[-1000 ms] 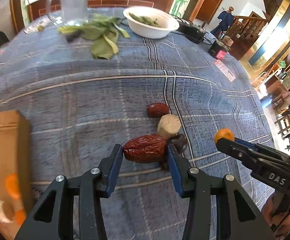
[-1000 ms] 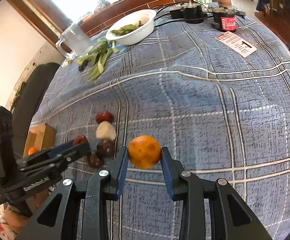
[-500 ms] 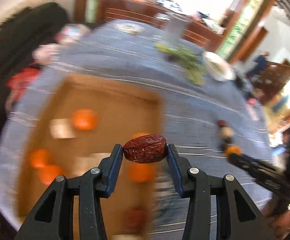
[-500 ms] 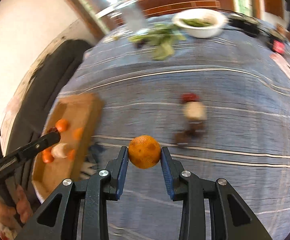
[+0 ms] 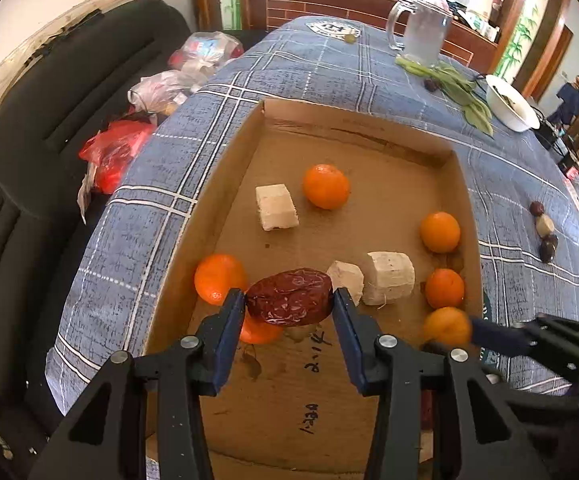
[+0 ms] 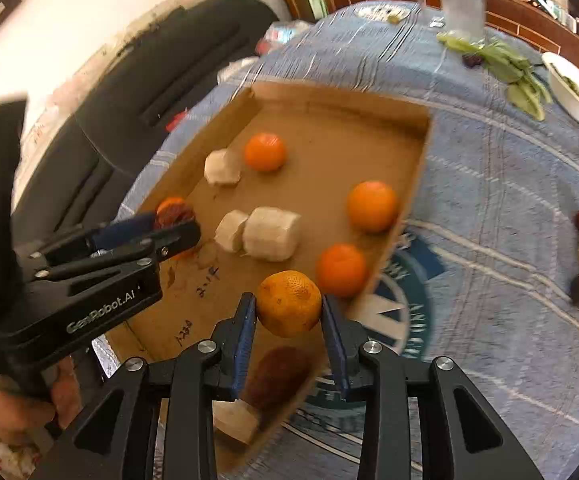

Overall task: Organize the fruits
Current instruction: 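Carry the mandarin and red date into the tray and open both tools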

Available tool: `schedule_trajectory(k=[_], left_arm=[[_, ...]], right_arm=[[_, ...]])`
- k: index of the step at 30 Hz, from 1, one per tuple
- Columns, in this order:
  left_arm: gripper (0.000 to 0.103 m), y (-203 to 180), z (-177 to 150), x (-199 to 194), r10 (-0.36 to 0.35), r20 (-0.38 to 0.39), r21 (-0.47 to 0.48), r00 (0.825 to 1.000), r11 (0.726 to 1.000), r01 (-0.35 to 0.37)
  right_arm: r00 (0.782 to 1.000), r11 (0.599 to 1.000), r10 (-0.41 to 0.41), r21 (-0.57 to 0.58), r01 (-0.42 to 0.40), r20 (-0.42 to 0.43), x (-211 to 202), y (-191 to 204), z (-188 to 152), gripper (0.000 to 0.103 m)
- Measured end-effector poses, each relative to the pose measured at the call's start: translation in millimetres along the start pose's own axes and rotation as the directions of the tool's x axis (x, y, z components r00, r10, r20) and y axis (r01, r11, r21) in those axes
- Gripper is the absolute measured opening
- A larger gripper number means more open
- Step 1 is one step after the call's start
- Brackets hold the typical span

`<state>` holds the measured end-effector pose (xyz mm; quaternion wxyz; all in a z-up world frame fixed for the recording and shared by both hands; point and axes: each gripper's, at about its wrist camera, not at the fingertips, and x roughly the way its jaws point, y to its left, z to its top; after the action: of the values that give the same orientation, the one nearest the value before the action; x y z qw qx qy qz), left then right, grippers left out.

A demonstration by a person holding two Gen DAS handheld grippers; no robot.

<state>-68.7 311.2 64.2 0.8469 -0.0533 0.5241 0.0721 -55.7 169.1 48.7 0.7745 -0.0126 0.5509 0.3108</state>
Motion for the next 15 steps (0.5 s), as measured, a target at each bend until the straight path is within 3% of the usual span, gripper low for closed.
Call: schedule_trajectory(k=[4, 5, 7, 9, 15], left_arm=[[0.046, 3.1, 2.0, -5.4, 0.012, 0.013, 0.024, 1.0, 1.0, -0.012], [0.051, 4.6, 2.9, -6.5, 0.019, 0.016, 0.024, 1.0, 1.0, -0.019], [0.061, 8.8, 6.7, -8.8, 0.037, 0.028, 0.016, 0.999, 0.999, -0.038], [0.064, 12.7, 10.7, -11.7, 0.056, 0.042, 0.006, 0.998, 0.998, -0.056], [0.068, 13.8, 20.5, -15.8, 0.099, 0.064, 0.012, 0.993, 0.995, -0.1]], right_arm=[[1.0, 1.0, -0.02, -0.005, 0.02, -0.02, 11.4, 9.7, 2.1, 0.038], [1.0, 1.0, -0.018, -0.004, 0.018, -0.018, 11.6, 11.5, 3.4, 0.04], [1.0, 1.0, -0.027, -0.008, 0.027, -0.006, 9.6, 16.4, 5.9, 0.055], [0.999, 0.999, -0.044, -0.008, 0.044, 0.013, 6.9, 20.5, 7.9, 0.061], [0.993, 0.993, -0.109, 0.057, 0.107, 0.043, -5.7, 13.2, 6.9, 0.063]])
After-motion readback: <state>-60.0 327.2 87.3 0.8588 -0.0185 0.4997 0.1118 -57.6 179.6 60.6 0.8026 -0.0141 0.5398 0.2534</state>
